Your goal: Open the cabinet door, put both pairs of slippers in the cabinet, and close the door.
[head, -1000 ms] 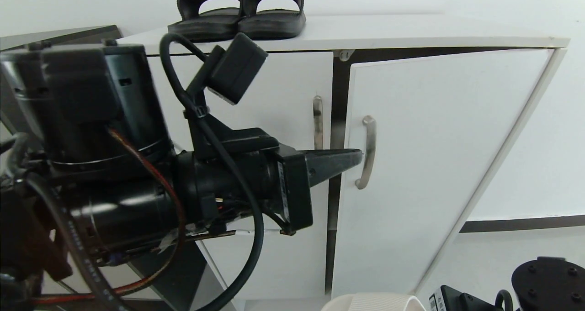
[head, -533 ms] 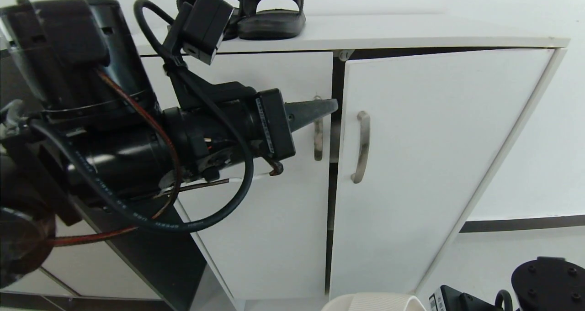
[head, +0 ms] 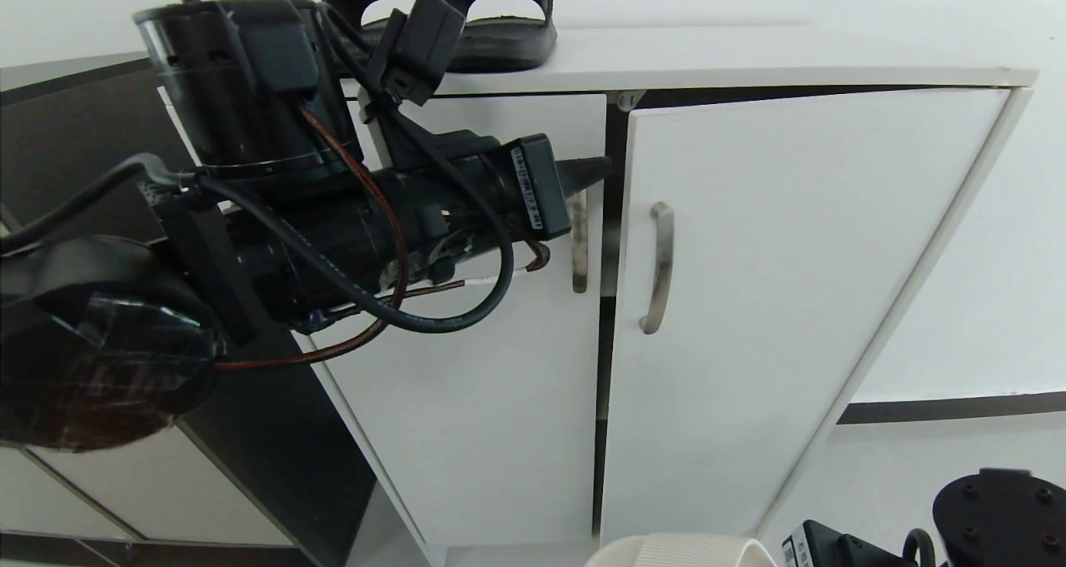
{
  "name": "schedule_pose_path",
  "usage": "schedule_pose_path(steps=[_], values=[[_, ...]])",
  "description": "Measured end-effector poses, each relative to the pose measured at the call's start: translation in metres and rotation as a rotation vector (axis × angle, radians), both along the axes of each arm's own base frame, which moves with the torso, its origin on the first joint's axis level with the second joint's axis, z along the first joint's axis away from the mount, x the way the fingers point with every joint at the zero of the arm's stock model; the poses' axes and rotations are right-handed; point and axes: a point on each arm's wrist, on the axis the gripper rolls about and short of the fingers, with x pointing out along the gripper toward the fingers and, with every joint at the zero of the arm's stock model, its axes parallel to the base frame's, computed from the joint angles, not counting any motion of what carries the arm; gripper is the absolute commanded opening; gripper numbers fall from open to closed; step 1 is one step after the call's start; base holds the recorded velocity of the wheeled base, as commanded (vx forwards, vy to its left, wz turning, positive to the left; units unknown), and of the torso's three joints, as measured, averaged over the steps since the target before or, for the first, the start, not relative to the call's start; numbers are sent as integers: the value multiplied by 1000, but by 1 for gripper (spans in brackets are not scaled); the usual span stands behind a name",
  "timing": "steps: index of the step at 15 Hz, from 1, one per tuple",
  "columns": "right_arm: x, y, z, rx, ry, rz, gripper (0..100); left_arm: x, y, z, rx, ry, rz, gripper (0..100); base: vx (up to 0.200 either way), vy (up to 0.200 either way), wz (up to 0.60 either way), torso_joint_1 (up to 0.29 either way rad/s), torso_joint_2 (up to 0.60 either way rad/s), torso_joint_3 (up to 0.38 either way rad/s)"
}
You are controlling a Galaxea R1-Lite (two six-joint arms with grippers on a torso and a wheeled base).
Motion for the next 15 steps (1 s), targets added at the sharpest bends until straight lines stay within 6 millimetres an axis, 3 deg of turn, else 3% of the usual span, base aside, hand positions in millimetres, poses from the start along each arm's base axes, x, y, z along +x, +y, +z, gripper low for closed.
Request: schedule_pose_path(steps=[6, 15], values=[[0, 0, 0, -1, 0, -1, 0, 4, -3, -4, 8, 10, 2, 0, 0, 0, 0, 0, 0, 0], [5, 4, 2, -6, -20, -53, 0, -17, 15, -1, 0, 0, -1, 0, 0, 0, 0, 0, 0, 0]])
